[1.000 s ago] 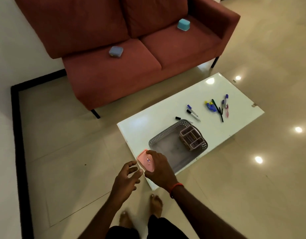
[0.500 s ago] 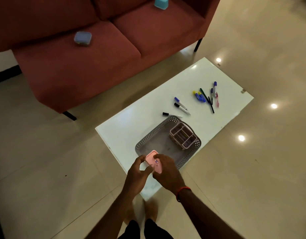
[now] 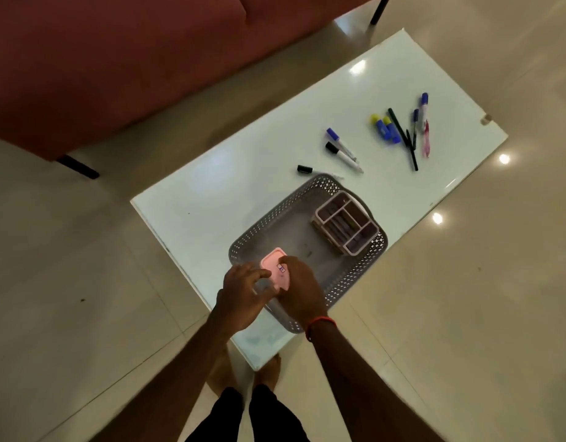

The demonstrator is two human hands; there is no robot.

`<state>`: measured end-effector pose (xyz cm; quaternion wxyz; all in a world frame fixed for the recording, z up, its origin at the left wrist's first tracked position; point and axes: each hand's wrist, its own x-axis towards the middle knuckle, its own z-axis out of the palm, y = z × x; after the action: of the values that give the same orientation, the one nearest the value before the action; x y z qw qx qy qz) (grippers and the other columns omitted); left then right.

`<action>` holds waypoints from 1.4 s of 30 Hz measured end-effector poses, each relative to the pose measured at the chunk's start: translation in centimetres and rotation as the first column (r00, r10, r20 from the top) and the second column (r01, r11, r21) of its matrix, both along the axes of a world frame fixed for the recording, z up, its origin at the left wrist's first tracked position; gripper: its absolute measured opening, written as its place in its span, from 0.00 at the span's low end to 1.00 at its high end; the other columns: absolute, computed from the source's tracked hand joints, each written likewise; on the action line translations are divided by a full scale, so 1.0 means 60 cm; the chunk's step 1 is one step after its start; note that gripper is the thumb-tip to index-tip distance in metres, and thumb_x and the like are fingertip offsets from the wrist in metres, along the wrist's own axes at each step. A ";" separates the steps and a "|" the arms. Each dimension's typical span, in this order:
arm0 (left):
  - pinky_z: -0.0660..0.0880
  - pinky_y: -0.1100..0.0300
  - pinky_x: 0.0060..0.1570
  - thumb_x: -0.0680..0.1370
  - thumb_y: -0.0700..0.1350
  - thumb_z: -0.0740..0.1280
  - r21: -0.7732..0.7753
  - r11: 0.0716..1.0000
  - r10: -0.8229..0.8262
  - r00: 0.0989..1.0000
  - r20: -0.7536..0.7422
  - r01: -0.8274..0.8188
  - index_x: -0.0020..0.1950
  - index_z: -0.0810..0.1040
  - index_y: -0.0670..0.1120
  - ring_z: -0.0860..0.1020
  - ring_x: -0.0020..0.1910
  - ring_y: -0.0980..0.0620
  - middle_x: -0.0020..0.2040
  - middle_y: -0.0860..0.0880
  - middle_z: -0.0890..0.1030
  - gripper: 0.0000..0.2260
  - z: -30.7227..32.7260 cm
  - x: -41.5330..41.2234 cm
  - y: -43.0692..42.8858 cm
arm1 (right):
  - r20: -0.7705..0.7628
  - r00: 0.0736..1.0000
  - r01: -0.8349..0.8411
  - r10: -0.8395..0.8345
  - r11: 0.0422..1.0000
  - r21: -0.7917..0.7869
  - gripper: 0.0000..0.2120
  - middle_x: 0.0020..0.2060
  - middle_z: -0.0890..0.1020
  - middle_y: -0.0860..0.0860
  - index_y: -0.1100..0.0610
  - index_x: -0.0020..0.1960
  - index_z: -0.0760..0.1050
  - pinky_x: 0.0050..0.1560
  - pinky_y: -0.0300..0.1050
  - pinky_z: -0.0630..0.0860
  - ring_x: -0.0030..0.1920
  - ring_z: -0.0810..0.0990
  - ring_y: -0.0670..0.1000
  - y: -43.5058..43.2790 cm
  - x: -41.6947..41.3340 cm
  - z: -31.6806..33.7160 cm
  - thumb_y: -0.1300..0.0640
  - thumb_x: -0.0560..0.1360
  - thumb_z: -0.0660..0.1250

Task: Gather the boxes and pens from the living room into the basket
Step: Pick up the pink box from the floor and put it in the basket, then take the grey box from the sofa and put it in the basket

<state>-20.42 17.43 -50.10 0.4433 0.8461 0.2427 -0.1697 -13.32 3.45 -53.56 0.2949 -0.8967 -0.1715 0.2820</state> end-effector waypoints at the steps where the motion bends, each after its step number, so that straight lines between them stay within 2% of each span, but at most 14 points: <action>1: 0.73 0.45 0.65 0.77 0.53 0.72 0.012 1.000 -0.017 1.000 -0.019 0.017 0.62 0.82 0.46 0.72 0.69 0.45 0.67 0.46 0.77 0.17 -0.006 -0.003 0.001 | -0.013 1.000 -0.009 0.009 1.000 -0.013 0.27 0.63 0.76 0.55 0.58 0.67 0.70 0.62 0.48 0.71 0.62 0.72 0.56 -0.005 -0.001 -0.010 0.56 0.71 0.74; 4: 0.68 0.44 0.71 0.78 0.56 0.70 0.007 0.999 -0.042 0.996 -0.084 0.043 0.66 0.79 0.51 0.65 0.75 0.46 0.74 0.47 0.72 0.18 -0.017 -0.015 0.000 | -0.007 0.994 -0.112 0.112 0.987 -0.114 0.29 0.65 0.75 0.54 0.56 0.71 0.68 0.63 0.52 0.73 0.63 0.73 0.56 -0.026 -0.013 -0.032 0.50 0.73 0.71; 7: 0.65 0.45 0.73 0.78 0.58 0.69 -0.018 0.998 -0.058 0.989 -0.136 0.056 0.67 0.78 0.52 0.62 0.78 0.46 0.78 0.48 0.67 0.20 -0.016 -0.026 -0.003 | 0.008 0.984 -0.175 0.180 0.966 -0.193 0.30 0.65 0.76 0.51 0.53 0.70 0.67 0.63 0.53 0.72 0.62 0.75 0.53 -0.048 -0.026 -0.043 0.43 0.73 0.69; 12: 0.66 0.47 0.71 0.78 0.59 0.68 -0.018 0.997 -0.072 0.986 -0.153 0.070 0.67 0.78 0.52 0.62 0.77 0.47 0.77 0.49 0.68 0.20 0.009 -0.044 -0.009 | 0.030 0.965 -0.239 0.262 0.916 -0.322 0.29 0.63 0.76 0.49 0.49 0.70 0.67 0.66 0.51 0.66 0.63 0.73 0.52 -0.077 -0.052 -0.037 0.41 0.72 0.69; 16: 0.65 0.47 0.71 0.78 0.58 0.68 0.000 0.996 -0.087 0.986 -0.142 0.087 0.67 0.78 0.51 0.63 0.76 0.46 0.76 0.48 0.70 0.20 0.059 -0.056 -0.008 | 0.046 0.961 -0.229 0.272 0.881 -0.415 0.25 0.70 0.69 0.57 0.50 0.69 0.70 0.70 0.55 0.60 0.72 0.64 0.60 -0.095 -0.067 0.011 0.43 0.75 0.66; 18: 0.64 0.46 0.72 0.78 0.58 0.68 0.023 0.996 -0.080 0.987 -0.141 0.084 0.66 0.78 0.51 0.62 0.77 0.45 0.76 0.47 0.70 0.19 0.090 -0.068 -0.003 | 0.010 0.972 -0.211 0.236 0.884 -0.417 0.25 0.74 0.62 0.59 0.50 0.70 0.69 0.71 0.58 0.60 0.76 0.57 0.61 -0.096 -0.071 0.045 0.46 0.75 0.67; 20: 0.63 0.44 0.73 0.78 0.59 0.68 0.047 0.995 -0.086 0.986 -0.142 0.093 0.67 0.77 0.53 0.60 0.78 0.45 0.77 0.47 0.68 0.20 0.119 -0.078 0.001 | 0.001 0.983 -0.169 0.185 0.898 -0.406 0.26 0.74 0.61 0.59 0.50 0.70 0.69 0.70 0.59 0.62 0.76 0.54 0.62 -0.089 -0.069 0.080 0.46 0.74 0.68; 26: 0.63 0.41 0.73 0.76 0.63 0.68 0.210 0.970 -0.106 0.989 -0.100 0.126 0.70 0.72 0.57 0.60 0.79 0.48 0.78 0.52 0.66 0.25 0.222 -0.118 0.019 | 0.152 0.955 -0.203 0.255 0.935 -0.290 0.25 0.73 0.65 0.57 0.51 0.70 0.69 0.72 0.59 0.58 0.75 0.57 0.61 -0.034 -0.078 0.215 0.46 0.75 0.68; 30: 0.60 0.39 0.74 0.71 0.69 0.67 0.384 0.921 -0.035 0.998 -0.059 0.056 0.71 0.68 0.61 0.61 0.78 0.50 0.77 0.56 0.67 0.30 0.287 -0.168 0.041 | 0.230 0.940 -0.207 0.252 0.957 -0.203 0.32 0.76 0.58 0.57 0.51 0.73 0.62 0.72 0.61 0.60 0.76 0.56 0.61 0.011 -0.099 0.305 0.45 0.73 0.69; 34: 0.55 0.37 0.75 0.70 0.71 0.65 0.449 0.893 0.061 0.996 -0.061 -0.027 0.73 0.64 0.61 0.57 0.80 0.49 0.77 0.57 0.65 0.34 0.339 -0.217 0.066 | 0.288 0.903 -0.278 0.318 0.945 -0.173 0.33 0.77 0.56 0.57 0.50 0.74 0.61 0.71 0.59 0.59 0.75 0.56 0.60 0.044 -0.122 0.368 0.44 0.73 0.69; 42: 0.61 0.38 0.73 0.74 0.68 0.64 0.476 0.868 0.152 0.988 0.018 -0.143 0.74 0.64 0.58 0.57 0.80 0.48 0.78 0.55 0.65 0.32 0.411 -0.291 0.104 | 0.394 0.788 -0.443 0.474 0.880 -0.174 0.32 0.77 0.56 0.57 0.50 0.74 0.61 0.74 0.58 0.57 0.77 0.53 0.59 0.086 -0.159 0.444 0.43 0.75 0.67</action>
<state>-37.86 23.67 -25.47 0.2313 0.9062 0.3451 -0.0790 -22.84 8.63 -26.93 0.1407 -0.8775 -0.4336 0.1488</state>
